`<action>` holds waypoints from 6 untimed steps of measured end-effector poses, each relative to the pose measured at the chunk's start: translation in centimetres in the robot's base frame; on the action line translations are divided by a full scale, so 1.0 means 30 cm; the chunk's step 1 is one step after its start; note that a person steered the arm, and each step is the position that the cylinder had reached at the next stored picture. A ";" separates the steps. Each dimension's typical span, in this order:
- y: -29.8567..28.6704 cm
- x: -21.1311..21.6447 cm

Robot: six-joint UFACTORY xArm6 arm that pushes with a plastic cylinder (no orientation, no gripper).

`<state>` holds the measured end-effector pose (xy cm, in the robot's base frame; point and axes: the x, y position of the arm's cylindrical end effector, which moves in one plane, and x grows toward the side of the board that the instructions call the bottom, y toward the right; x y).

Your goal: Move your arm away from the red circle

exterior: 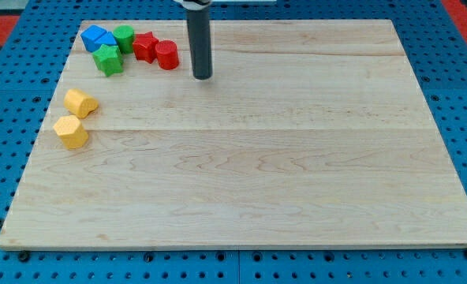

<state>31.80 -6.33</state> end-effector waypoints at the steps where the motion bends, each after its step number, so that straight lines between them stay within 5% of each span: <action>1: -0.027 -0.020; 6: -0.151 0.292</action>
